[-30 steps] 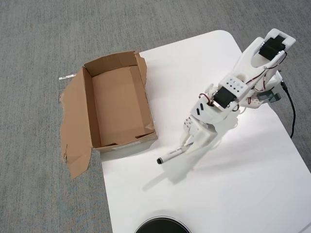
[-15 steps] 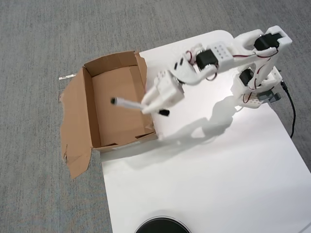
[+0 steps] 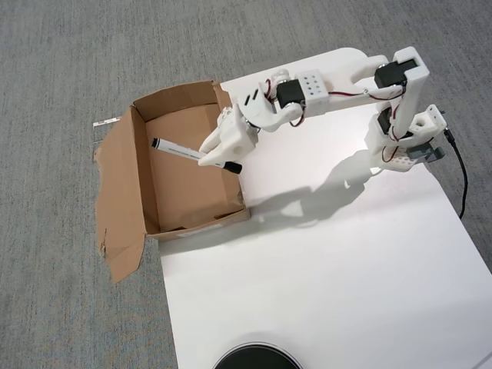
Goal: Grasp a pen and put it in the box.
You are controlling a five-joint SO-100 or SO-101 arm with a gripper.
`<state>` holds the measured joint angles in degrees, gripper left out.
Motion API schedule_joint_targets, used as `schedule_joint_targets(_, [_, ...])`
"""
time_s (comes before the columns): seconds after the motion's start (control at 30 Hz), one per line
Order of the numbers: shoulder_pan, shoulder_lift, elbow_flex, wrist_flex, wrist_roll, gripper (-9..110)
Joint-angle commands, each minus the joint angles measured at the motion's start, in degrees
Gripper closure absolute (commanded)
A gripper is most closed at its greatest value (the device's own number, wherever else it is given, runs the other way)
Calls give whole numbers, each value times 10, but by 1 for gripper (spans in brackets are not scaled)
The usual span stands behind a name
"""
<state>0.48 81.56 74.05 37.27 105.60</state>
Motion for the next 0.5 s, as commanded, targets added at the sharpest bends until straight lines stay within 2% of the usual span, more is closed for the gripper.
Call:
schedule_joint_targets(0.0, [5,-34,-58,-6,3,100])
schedule_joint_targets(0.47, [4,-106,-60,-5,4,98])
